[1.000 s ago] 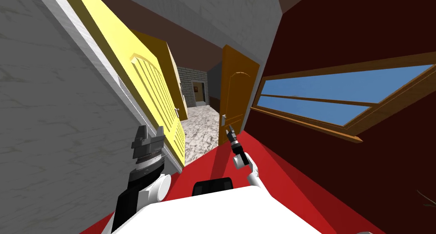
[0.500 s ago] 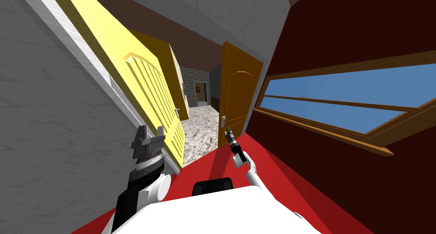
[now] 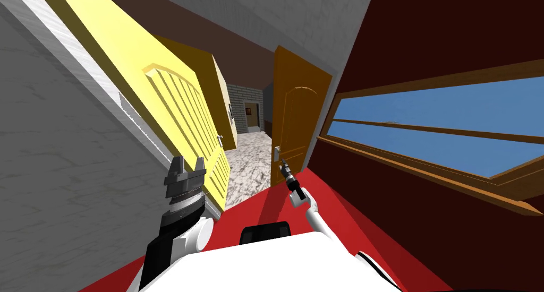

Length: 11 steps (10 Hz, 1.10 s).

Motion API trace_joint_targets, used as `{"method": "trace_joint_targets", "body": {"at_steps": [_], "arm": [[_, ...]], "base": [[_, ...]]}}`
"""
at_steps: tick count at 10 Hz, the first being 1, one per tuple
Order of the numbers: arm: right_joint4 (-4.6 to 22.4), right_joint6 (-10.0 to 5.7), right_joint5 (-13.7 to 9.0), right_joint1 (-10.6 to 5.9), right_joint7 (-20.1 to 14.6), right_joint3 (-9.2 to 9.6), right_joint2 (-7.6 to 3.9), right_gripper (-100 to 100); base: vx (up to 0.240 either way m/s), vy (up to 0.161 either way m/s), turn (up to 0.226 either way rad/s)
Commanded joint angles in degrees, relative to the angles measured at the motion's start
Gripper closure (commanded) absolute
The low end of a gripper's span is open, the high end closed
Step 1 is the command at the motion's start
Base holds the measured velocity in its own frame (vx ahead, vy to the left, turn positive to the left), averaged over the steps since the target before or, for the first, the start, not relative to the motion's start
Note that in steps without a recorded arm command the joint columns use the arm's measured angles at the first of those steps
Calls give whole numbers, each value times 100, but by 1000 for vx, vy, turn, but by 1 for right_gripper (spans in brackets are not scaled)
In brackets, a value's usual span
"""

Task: Push the door open

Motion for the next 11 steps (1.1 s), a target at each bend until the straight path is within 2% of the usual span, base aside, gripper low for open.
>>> {"method": "trace_joint_targets", "body": {"at_steps": [1,4,9,10,11], "arm": [[187,49,8,-123,-44,28,-40,-100],[673,159,52,-409,-126,126,-119,-100],[1149,266,94,-689,-205,221,-193,-100],[1100,230,87,-659,-189,204,-176,-100],[1164,220,87,-687,-172,176,-153,-100]], "base": [[76,-131,69],[102,-159,92],[86,-114,58],[50,-63,24],[130,-9,31]]}}
